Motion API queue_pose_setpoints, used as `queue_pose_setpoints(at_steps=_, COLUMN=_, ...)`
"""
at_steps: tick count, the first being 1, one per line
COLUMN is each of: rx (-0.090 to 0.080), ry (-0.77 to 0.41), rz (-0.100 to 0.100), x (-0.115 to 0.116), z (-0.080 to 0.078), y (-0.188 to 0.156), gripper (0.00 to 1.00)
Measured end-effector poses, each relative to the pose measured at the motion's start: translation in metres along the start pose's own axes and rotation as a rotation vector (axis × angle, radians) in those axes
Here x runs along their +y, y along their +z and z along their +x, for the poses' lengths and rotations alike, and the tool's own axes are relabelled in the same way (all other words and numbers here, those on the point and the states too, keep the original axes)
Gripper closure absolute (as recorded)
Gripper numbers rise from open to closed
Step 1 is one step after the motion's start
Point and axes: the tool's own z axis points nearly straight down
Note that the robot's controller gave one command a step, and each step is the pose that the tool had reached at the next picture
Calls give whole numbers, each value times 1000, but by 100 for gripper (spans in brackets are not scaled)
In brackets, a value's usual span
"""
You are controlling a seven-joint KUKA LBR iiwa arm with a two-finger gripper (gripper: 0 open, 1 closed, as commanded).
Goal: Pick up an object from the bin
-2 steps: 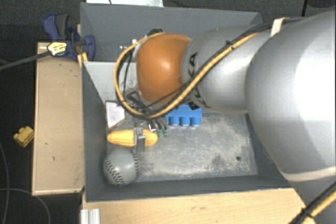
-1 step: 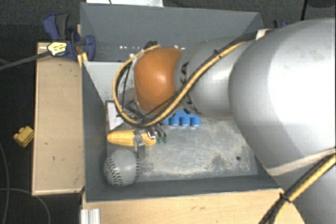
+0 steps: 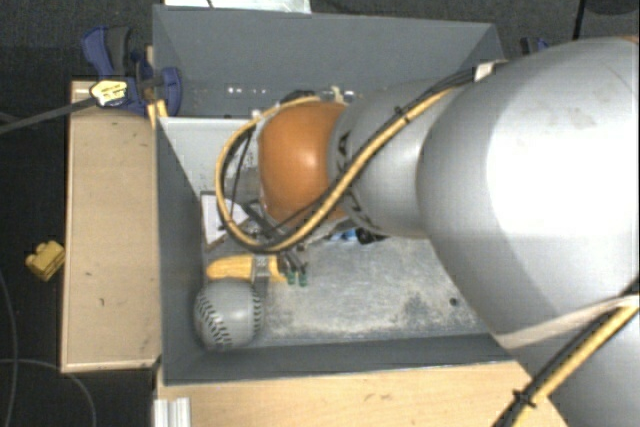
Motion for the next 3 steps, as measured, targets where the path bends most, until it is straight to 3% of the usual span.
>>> queue_pose_setpoints(at_steps=3, rx=-2, ry=3, rz=-4, x=-1, z=0, y=-9, gripper=100)
